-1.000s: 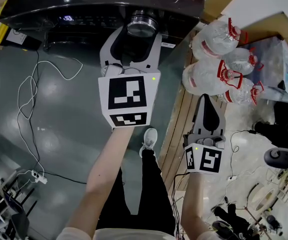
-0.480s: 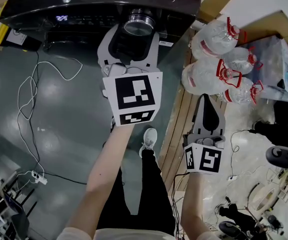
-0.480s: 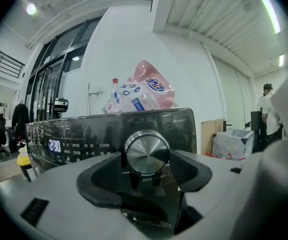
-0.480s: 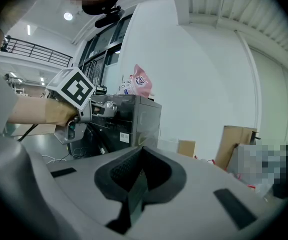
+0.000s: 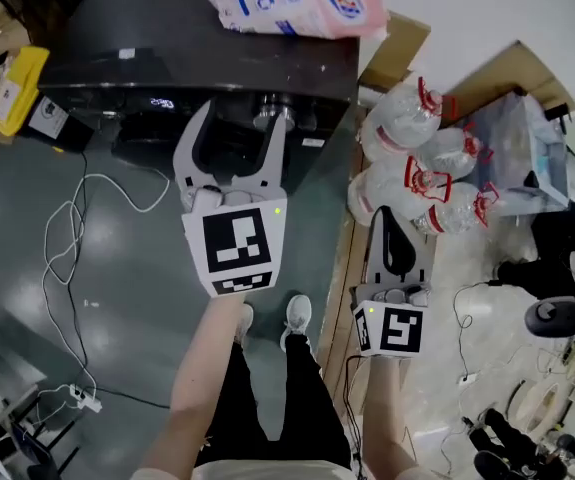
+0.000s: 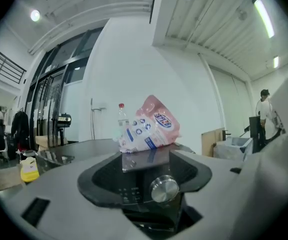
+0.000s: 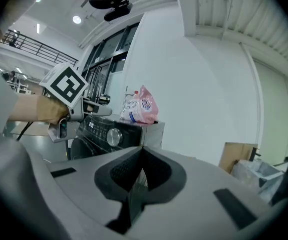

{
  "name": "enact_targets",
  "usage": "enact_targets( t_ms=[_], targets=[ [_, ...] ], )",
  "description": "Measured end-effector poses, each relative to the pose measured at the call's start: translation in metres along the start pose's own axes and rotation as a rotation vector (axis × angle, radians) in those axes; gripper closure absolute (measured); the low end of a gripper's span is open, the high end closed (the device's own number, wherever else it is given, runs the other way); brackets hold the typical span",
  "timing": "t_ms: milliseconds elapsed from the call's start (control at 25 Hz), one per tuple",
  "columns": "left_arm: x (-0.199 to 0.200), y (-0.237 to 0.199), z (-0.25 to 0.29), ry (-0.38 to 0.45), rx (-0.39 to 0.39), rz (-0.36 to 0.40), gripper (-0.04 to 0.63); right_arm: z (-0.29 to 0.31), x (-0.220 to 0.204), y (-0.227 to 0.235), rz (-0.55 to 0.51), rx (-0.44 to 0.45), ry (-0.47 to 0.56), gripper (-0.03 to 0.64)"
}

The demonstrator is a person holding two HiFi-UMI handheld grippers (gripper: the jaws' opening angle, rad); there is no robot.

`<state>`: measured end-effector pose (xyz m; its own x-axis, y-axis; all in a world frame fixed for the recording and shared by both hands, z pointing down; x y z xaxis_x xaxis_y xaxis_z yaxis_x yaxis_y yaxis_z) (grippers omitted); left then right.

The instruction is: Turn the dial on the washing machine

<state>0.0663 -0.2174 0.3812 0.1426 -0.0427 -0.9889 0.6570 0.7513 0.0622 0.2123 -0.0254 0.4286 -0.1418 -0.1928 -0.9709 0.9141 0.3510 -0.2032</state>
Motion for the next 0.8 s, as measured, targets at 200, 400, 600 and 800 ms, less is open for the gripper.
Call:
enact_targets(
  t_ms=[200,400,600,800],
  targets=[
    [0.078,-0.022,-0.048,0.054,-0.010,0.038,0.440,-0.014,0.083,-0.009,0.009,0.003,0.046,0.614],
    [0.144,-0.030,-0.109,0.168,-0.024,0.068,0.574,-0.042,0.163,-0.026,0.034,0.015,0.115,0.614],
    [0.166,-0.028,-0.172,0.188,-0.103,0.074,0.589,-0.085,0.215,-0.051,-0.014,0.005,0.182,0.614],
    [0.178,-0.026,-0.218,0.208,-0.162,0.072,0.592,-0.120,0.244,-0.064,-0.017,0.000,0.190,0.614]
  ],
)
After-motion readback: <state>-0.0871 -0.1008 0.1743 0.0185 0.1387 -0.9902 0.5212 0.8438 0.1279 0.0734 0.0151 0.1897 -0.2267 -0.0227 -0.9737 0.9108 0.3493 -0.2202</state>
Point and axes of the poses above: the fingertips, and each gripper's own axes: z forward along the fingers, y to its right, x out of its top, the point moved 7 cm from there along -z, backward along the fingers, and after that the axes turned 10 degrees about -x, right-handed, at the moved point
